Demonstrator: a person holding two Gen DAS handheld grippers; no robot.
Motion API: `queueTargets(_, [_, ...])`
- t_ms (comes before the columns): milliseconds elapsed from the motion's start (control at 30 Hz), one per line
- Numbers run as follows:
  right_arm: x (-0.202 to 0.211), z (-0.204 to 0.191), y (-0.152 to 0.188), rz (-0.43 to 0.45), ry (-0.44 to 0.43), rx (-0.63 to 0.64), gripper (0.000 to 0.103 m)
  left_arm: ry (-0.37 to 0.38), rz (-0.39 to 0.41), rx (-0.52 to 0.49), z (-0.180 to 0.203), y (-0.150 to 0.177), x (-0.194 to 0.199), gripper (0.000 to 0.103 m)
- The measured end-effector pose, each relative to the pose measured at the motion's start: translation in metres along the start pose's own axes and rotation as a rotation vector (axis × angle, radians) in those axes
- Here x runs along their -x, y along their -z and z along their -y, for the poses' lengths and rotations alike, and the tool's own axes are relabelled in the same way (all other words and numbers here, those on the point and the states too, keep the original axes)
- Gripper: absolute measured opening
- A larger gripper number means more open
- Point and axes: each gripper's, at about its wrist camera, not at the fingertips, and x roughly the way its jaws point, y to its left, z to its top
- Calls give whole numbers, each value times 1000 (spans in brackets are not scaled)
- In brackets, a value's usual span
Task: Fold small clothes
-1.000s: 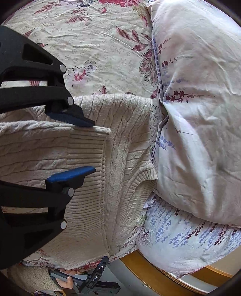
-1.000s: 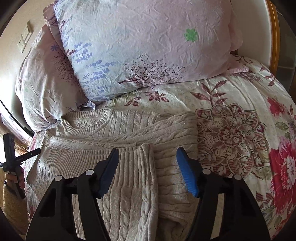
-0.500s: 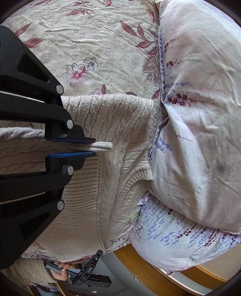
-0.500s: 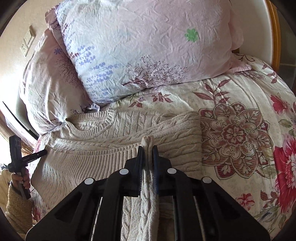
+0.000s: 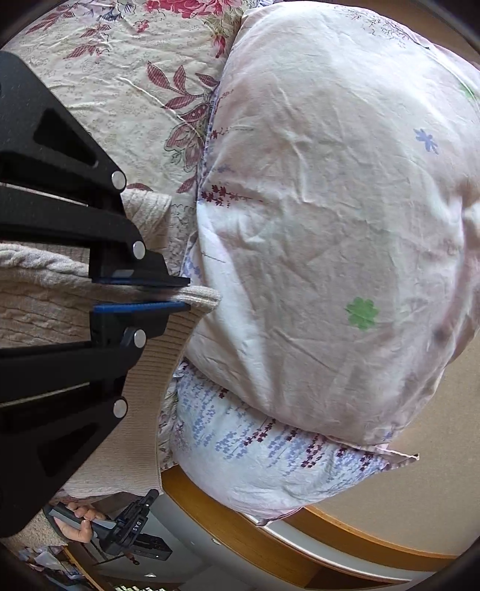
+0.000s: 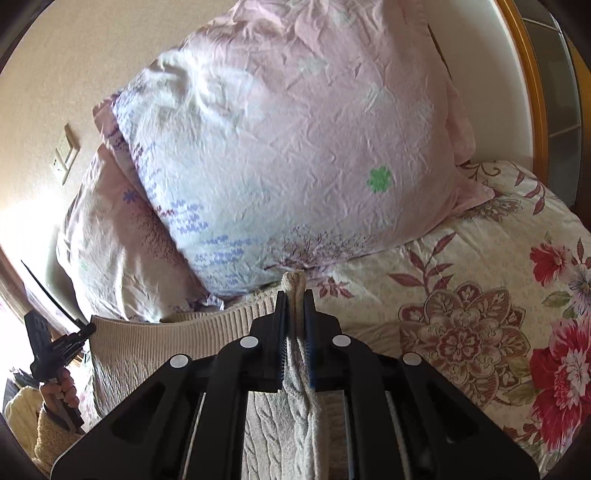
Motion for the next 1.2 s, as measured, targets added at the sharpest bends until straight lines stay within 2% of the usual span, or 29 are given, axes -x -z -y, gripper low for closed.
queueTargets(67, [-12, 6, -7, -2, 15, -25, 9, -32, -10, 22, -4, -4, -19, 7])
queueTargets(233, [-57, 14, -3, -84, 82, -34, 9, -89, -80, 69, -17, 4, -65, 7])
queueTargets(367, [-75, 16, -4, -105, 130, -35, 9, -136, -115, 80, -24, 9, -85, 7])
queueTargets(500, [-98, 22, 4, -185, 226, -43, 9, -184, -177, 108, -35, 14, -105, 7])
queueTargets(633, [-110, 27, 16, -236, 276, -75, 9, -207, -187, 108, -35, 19, -114, 9])
queueTargets(700, [-108, 29, 16, -236, 272, -89, 11, -199, -187, 116, -34, 18, -113, 19])
queueTargets(733, [-104, 29, 14, -232, 261, -96, 25, -179, -190, 127, -33, 17, -111, 26])
queueTargets(767, [-98, 30, 12, -219, 260, -97, 34, -151, -183, 134, -31, 15, -105, 48])
queueTargets(800, [-87, 29, 10, -191, 264, -93, 54, -128, -165, 128, -28, 15, -97, 64])
queueTargets(833, [-74, 27, 8, -154, 262, -84, 65, -132, -140, 104, -22, 15, -87, 75])
queueTargets(867, [-60, 23, 7, -114, 239, -72, 65, -139, -109, 66, -15, 15, -74, 90])
queueTargets(900, [-48, 19, 7, -90, 208, -56, 65, -125, -81, 21, -9, 16, -60, 94])
queueTargets(967, [-28, 11, 10, -79, 137, -29, 65, -63, -62, -50, 3, 22, -36, 95])
queueTargets(1067, [-18, -1, 22, -136, 3, -32, 67, 38, -63, -110, 17, 36, -11, 100])
queueTargets(1133, [-18, -6, 30, -171, -84, -69, 83, 64, -95, -132, 26, 47, -6, 101])
queueTargets(1200, [-18, -11, 41, -190, -119, -105, 88, 78, -135, -141, 31, 57, -9, 101])
